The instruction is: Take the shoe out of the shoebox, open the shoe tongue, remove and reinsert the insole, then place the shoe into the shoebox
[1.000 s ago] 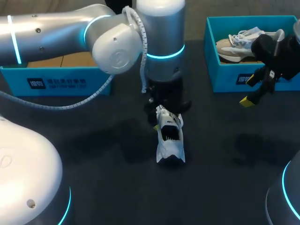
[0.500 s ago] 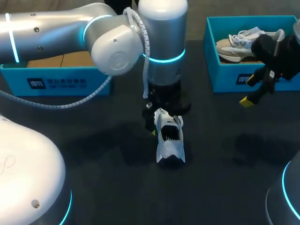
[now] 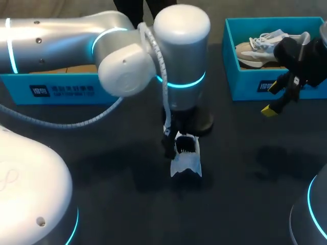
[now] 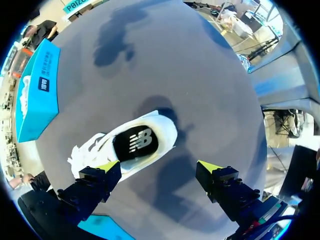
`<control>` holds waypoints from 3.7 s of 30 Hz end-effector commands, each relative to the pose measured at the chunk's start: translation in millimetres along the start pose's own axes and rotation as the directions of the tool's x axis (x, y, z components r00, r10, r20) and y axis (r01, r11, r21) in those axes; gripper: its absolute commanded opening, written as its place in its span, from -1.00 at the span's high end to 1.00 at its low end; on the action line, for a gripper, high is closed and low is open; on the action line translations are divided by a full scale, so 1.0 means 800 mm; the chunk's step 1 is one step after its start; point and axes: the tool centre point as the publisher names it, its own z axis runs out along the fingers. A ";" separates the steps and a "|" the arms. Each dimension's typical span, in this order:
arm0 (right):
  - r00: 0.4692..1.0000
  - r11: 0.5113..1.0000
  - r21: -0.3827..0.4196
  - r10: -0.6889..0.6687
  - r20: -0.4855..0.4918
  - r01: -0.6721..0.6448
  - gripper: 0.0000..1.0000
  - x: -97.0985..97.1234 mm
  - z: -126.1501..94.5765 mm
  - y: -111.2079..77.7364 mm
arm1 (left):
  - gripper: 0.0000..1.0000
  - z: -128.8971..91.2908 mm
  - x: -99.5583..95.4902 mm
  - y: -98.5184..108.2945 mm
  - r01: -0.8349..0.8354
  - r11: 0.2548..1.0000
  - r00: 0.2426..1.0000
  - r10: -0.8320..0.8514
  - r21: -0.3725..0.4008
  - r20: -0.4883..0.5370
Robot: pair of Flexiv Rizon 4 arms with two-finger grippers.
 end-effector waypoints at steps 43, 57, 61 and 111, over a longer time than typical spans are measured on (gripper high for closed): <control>1.000 1.000 0.004 0.001 -0.002 -0.001 -1.00 -0.002 0.002 0.002 | 0.03 0.102 0.019 -0.045 0.382 0.923 0.916 -0.386 0.056 0.113; 1.000 1.000 0.004 0.001 -0.002 -0.001 -1.00 -0.002 0.002 0.002 | 1.00 0.113 0.029 -0.048 0.378 0.924 0.923 -0.381 0.062 0.044; 1.000 1.000 0.004 0.001 -0.002 -0.001 -1.00 -0.002 0.002 0.002 | 1.00 0.107 0.031 -0.046 0.373 0.925 0.927 -0.375 0.071 0.025; 1.000 1.000 0.004 0.001 -0.002 -0.001 -1.00 -0.002 0.002 0.002 | 1.00 -0.139 0.026 0.015 0.391 0.919 0.914 -0.384 0.039 -0.132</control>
